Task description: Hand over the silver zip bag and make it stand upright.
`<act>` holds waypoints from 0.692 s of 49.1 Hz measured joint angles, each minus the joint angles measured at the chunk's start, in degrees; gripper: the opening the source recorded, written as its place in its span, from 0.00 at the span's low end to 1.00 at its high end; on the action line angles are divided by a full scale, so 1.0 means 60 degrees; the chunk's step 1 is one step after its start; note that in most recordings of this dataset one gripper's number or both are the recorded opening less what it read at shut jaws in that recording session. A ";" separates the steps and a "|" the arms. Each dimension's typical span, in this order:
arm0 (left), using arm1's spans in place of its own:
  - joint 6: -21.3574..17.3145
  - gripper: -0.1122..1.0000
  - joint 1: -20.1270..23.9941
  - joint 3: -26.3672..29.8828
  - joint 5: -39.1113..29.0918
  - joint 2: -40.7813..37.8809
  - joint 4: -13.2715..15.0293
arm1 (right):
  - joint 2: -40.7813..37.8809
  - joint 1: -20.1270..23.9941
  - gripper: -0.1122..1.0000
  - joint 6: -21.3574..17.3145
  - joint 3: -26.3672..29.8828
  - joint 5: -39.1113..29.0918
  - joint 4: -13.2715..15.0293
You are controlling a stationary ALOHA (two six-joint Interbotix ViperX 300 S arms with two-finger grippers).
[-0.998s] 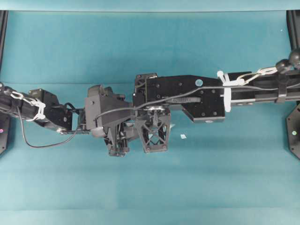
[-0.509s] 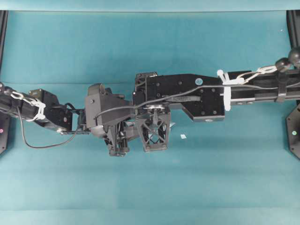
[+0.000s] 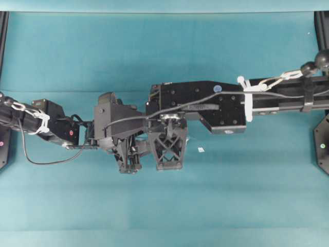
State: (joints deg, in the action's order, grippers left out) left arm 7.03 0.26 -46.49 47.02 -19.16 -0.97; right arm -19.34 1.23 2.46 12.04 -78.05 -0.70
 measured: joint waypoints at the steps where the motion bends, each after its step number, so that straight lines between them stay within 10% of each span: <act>1: 0.0000 0.41 0.0015 0.0000 0.0000 0.0000 0.0000 | 0.0015 0.0000 0.81 -0.0044 -0.0015 0.0000 0.0029; 7: -0.0015 0.39 0.0000 0.0000 -0.0015 0.0000 0.0000 | 0.0059 0.0059 0.98 -0.0117 -0.0088 0.0220 0.0352; 34: -0.0308 0.39 -0.0132 0.0000 -0.0439 0.0059 -0.0015 | 0.2095 0.0059 0.97 -0.1494 -0.1392 0.0864 0.1172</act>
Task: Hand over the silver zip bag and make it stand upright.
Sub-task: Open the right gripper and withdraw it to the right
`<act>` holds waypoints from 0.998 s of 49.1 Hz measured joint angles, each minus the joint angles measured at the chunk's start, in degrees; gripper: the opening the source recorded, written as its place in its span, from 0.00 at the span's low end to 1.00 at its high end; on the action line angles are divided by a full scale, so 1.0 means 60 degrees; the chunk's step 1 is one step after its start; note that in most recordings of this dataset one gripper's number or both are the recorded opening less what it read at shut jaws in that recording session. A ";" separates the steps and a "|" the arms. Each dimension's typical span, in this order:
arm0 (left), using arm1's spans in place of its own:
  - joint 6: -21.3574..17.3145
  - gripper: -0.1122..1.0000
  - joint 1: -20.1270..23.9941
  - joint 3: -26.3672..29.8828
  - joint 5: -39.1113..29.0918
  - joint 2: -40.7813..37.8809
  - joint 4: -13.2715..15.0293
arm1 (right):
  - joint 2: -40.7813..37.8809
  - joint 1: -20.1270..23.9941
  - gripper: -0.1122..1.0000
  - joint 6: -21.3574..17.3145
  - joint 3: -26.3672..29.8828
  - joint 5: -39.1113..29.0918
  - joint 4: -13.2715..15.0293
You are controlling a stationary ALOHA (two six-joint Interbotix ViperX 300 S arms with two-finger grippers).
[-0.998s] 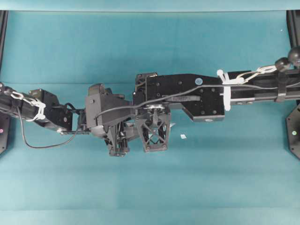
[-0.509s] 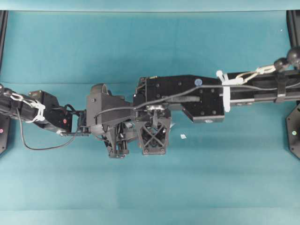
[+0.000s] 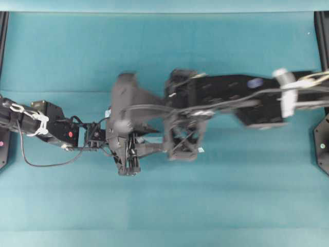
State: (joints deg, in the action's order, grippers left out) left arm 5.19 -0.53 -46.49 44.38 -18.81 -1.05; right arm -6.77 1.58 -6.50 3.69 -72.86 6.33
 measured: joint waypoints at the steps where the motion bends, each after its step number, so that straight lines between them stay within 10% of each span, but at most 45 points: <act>1: 0.0000 0.39 0.0000 0.0000 0.0000 0.0000 0.0000 | 0.0132 0.0000 0.97 -0.0117 -0.0132 0.0146 0.0000; 30: -0.0029 0.39 0.0000 0.0000 -0.0029 0.0000 0.0015 | 0.3442 0.0117 0.97 -0.1143 -0.4863 0.5127 0.0015; 49: -0.0029 0.39 -0.0015 0.0000 -0.0103 0.0015 0.0015 | 0.4512 0.0161 0.97 -0.1143 -0.6357 0.6812 0.0015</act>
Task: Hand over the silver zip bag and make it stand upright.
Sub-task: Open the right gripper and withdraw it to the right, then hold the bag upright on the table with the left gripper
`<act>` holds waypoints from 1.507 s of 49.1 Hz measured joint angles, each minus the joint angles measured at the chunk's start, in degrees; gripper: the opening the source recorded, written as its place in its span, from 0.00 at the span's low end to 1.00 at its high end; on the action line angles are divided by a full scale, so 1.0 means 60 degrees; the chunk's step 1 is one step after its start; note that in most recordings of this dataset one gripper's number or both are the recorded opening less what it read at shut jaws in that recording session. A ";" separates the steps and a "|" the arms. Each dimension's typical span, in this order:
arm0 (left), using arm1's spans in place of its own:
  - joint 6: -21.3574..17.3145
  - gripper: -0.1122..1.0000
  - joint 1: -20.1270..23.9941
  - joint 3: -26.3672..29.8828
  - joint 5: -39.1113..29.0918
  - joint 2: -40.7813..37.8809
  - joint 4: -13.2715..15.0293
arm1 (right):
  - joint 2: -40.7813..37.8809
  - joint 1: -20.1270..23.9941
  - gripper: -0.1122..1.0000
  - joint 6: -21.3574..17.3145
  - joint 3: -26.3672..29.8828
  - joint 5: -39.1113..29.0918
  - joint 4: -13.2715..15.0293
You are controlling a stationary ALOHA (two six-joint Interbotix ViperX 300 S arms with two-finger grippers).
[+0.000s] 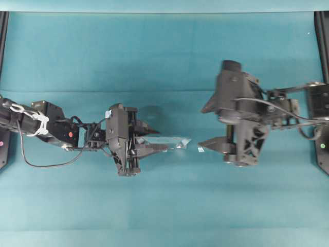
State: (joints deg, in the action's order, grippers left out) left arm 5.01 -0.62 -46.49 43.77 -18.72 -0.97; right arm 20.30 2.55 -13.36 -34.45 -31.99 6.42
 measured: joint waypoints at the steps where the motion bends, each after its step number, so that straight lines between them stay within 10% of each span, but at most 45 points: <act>1: 0.0000 0.39 0.0000 0.0000 0.0000 -0.0015 0.0000 | 0.0059 0.0000 0.97 0.0000 -0.0044 0.0015 0.0000; 74: 0.0000 0.39 0.0000 0.0000 0.0000 0.0000 0.0000 | 0.1216 0.0000 0.97 -0.0015 -0.1450 0.1245 -0.0015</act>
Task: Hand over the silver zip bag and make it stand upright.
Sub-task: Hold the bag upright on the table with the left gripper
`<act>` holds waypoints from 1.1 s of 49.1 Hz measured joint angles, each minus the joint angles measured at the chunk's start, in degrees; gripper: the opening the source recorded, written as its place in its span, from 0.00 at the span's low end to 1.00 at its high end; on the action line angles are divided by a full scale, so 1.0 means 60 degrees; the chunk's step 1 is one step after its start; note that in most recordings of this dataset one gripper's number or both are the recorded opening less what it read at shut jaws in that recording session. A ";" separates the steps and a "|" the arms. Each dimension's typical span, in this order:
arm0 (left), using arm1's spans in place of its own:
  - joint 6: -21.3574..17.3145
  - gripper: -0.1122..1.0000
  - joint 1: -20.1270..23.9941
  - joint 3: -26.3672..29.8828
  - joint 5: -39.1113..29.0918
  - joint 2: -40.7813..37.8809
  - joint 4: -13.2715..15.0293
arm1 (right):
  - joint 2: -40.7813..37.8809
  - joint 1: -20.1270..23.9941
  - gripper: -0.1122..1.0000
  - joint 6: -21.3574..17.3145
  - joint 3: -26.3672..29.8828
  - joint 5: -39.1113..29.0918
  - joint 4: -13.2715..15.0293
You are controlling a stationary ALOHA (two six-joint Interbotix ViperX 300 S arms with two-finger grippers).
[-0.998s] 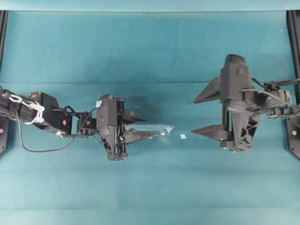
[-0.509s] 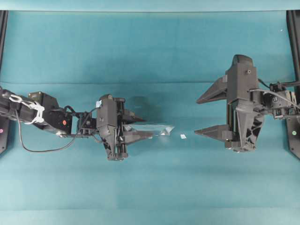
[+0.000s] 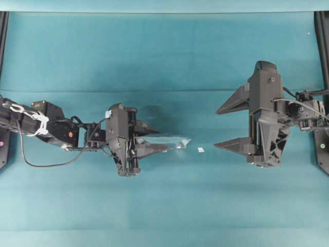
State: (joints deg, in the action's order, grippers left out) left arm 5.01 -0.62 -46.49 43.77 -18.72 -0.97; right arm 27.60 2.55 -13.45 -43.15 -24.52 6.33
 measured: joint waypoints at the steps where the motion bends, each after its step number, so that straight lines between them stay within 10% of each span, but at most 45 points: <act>1: 0.0000 0.39 0.0000 0.0000 0.0000 0.0000 0.0000 | 0.0000 0.0000 0.97 0.0000 0.0000 0.0000 0.0000; 54: -0.0015 0.39 0.0015 0.0015 -0.0205 0.0029 0.0000 | 0.0000 0.0000 0.97 0.0000 -0.0059 0.0000 0.0000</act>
State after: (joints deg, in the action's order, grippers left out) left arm 4.92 -0.53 -46.41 42.54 -18.54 -0.97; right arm 27.60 2.55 -13.45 -43.51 -24.52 6.33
